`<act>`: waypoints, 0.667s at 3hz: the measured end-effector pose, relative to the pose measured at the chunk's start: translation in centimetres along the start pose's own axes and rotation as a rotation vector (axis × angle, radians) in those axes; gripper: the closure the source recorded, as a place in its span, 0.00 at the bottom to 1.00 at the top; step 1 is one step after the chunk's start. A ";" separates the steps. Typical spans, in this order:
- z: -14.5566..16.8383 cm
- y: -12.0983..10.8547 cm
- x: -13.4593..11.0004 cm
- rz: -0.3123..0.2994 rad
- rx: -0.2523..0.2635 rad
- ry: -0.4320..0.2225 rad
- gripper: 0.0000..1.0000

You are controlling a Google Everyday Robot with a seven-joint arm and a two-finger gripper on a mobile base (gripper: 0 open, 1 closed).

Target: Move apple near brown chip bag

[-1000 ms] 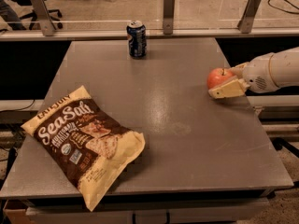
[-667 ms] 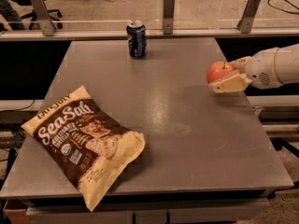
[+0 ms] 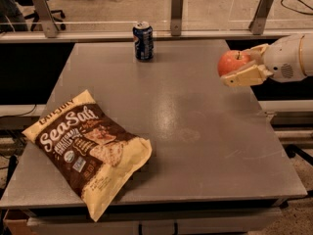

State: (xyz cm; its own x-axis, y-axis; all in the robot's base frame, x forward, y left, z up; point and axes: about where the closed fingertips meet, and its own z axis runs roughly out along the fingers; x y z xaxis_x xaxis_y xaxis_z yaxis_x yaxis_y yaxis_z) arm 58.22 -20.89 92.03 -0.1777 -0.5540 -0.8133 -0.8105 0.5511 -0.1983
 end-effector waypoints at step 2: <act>3.1 5.7 -0.6 -0.065 -0.152 -0.013 1.00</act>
Offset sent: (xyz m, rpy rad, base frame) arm -0.0626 0.0996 -0.0480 0.0092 0.0788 0.3057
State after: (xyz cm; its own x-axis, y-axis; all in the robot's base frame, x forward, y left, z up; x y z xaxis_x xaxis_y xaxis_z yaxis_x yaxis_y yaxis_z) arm 55.39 -15.50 89.67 -0.1158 -0.5769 -0.8086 -0.8954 0.4130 -0.1665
